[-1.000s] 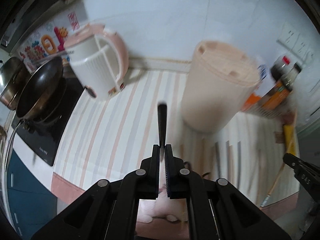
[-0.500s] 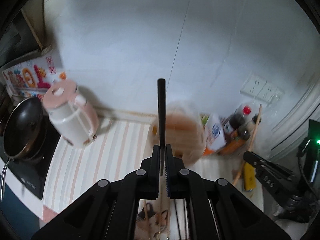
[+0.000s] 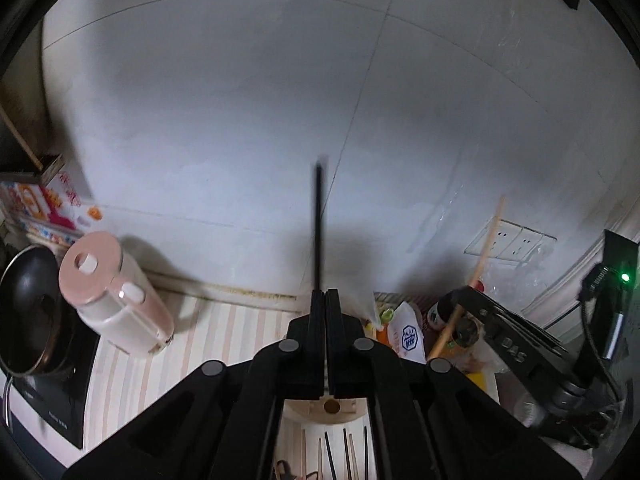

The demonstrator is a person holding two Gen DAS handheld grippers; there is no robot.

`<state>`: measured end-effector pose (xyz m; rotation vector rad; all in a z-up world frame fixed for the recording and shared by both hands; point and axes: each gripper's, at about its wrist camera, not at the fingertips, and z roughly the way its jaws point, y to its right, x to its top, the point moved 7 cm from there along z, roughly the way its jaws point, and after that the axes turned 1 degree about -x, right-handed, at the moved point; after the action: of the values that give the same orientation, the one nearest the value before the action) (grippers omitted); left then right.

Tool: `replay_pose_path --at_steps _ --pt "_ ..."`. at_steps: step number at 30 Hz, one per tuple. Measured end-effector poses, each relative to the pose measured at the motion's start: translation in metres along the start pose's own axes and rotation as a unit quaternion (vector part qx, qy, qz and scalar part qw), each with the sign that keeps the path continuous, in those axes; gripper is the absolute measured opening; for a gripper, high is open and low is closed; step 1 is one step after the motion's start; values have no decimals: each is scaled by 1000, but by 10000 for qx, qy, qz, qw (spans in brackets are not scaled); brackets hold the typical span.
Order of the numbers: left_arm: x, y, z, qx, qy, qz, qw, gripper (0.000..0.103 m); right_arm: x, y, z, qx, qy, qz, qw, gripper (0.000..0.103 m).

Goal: Organize utensils
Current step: 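Carry the black chopstick into the beige holder and open the left gripper while the right lifts its chopstick, then grasp another dark chopstick with the left gripper while the right keeps holding the wooden chopstick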

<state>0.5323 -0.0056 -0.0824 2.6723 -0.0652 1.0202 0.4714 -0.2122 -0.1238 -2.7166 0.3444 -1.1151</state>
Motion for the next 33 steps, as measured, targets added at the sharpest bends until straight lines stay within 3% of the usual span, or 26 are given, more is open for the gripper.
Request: replay_pose_path --at_steps 13,17,18,19,20,22,27,33 --pt "-7 -13 30 132 -280 88 9995 1 11 -11 54 157 321 412 9985 7" --pt "-43 -52 10 726 -104 101 9973 6 -9 3 35 314 37 479 9984 7" --pt "-61 -66 9 857 -187 79 9961 8 -17 9 28 370 -96 490 9981 7" --pt "-74 -75 10 943 -263 35 9952 19 -27 16 20 363 -237 456 9980 7" --pt "-92 -88 12 1048 -395 -32 9937 42 -38 23 12 341 -355 417 9979 7" --pt "-134 -116 23 1199 -712 -223 9900 71 -59 37 -3 230 -564 302 9977 7" --pt "-204 -164 67 1410 -1443 -854 9757 70 -130 72 -2 -274 -1309 160 9909 7" --pt "-241 -185 140 1162 -2095 -1603 9576 69 -233 114 66 -904 -2453 387 9644 7"
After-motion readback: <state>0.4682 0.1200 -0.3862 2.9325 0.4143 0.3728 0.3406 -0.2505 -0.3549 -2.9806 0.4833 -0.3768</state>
